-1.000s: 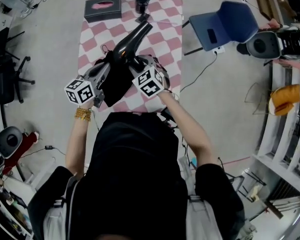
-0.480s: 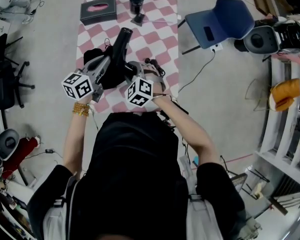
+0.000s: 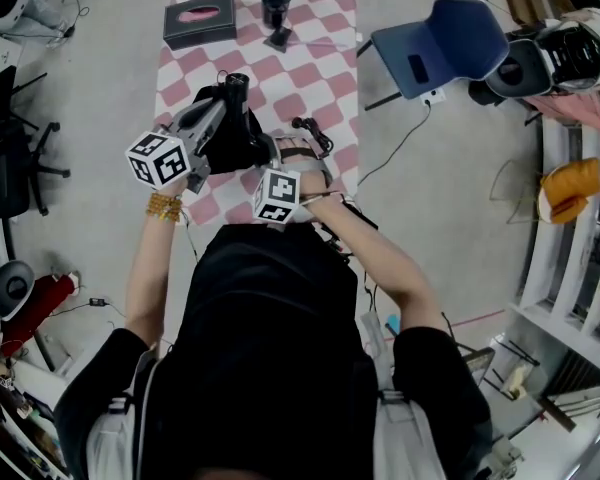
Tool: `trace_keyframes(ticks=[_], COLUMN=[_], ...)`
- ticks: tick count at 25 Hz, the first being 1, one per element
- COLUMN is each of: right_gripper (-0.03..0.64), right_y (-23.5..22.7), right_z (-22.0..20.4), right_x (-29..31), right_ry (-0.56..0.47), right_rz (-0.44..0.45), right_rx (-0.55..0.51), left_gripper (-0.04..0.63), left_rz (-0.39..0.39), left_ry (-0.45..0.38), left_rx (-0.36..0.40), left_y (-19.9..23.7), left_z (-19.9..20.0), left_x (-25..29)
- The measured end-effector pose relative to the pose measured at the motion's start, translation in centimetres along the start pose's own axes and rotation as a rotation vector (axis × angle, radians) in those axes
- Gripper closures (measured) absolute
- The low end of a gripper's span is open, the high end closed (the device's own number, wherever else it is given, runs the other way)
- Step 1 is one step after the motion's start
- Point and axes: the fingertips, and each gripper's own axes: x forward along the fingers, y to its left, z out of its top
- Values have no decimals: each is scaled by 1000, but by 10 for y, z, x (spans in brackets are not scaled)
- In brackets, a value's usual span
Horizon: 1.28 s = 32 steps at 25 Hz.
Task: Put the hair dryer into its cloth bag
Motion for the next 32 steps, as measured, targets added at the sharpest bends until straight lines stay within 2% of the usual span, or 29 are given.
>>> trace_keyframes(ticks=[3, 6, 8, 13, 18, 21, 23, 26, 28, 30, 32], right_gripper=[422, 422, 422, 423, 423, 423, 423, 423, 423, 423, 423], right_y=[-2, -6, -8, -21, -40, -40, -40, -42, -44, -45, -50], right_z=[-5, -9, -15, -20, -4, 7, 12, 11, 7, 4, 2], right_x=[2, 3, 6, 7, 11, 16, 20, 19, 18, 17, 14], right_ry=[31, 59, 65, 24, -28, -107, -193, -292, -335, -372, -396], right_rz=[-29, -56, -57, -7, -2, 64, 150, 252, 289, 314, 313], right_rx=[-21, -61, -11, 348, 585, 806, 1008, 1232, 1305, 1358, 1409], left_gripper=[560, 560, 560, 560, 560, 558, 540, 441, 372, 368, 368], left_rz=[1, 15, 35, 16, -59, -88, -76, -33, -50, -73, -45], left_ry=[7, 20, 27, 30, 60, 89, 138, 187, 204, 199, 207], left_rx=[19, 92, 123, 106, 100, 73, 122, 283, 335, 347, 355], left_y=[-5, -11, -10, -13, -35, -43, -43, -42, -46, -48, -39], left_z=[-2, -5, -8, -10, -31, -45, -54, -52, -49, -47, -51], left_x=[1, 2, 2, 0, 8, 19, 23, 10, -6, -23, -34])
